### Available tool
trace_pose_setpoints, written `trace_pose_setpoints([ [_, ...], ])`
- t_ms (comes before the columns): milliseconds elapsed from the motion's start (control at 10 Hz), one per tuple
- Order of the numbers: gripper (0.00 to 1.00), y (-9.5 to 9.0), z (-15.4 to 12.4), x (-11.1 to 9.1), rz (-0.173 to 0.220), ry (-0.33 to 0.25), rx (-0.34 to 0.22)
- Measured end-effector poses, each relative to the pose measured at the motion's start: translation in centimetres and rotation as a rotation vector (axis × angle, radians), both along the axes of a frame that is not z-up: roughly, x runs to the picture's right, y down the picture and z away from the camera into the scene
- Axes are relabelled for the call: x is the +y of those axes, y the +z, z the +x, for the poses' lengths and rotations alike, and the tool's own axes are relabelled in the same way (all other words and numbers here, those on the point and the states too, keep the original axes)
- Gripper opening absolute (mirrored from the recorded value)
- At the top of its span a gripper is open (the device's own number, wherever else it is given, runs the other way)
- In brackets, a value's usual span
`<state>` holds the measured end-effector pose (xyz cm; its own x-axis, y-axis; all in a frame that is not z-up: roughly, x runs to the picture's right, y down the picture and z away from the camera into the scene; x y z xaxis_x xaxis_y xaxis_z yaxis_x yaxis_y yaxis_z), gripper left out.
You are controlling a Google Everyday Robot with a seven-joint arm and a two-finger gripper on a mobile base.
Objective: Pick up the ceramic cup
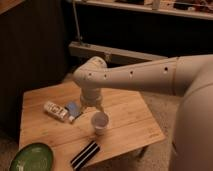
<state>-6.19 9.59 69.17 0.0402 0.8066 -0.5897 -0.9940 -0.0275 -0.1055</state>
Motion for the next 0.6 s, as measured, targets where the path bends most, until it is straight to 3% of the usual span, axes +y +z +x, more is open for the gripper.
trace_pose_setpoints([
  [300, 0.65, 0.1, 3.7, -0.6, 0.005, 0.023, 0.023],
  [600, 0.65, 1.9, 5.0, 1.6, -0.049, 0.033, 0.036],
])
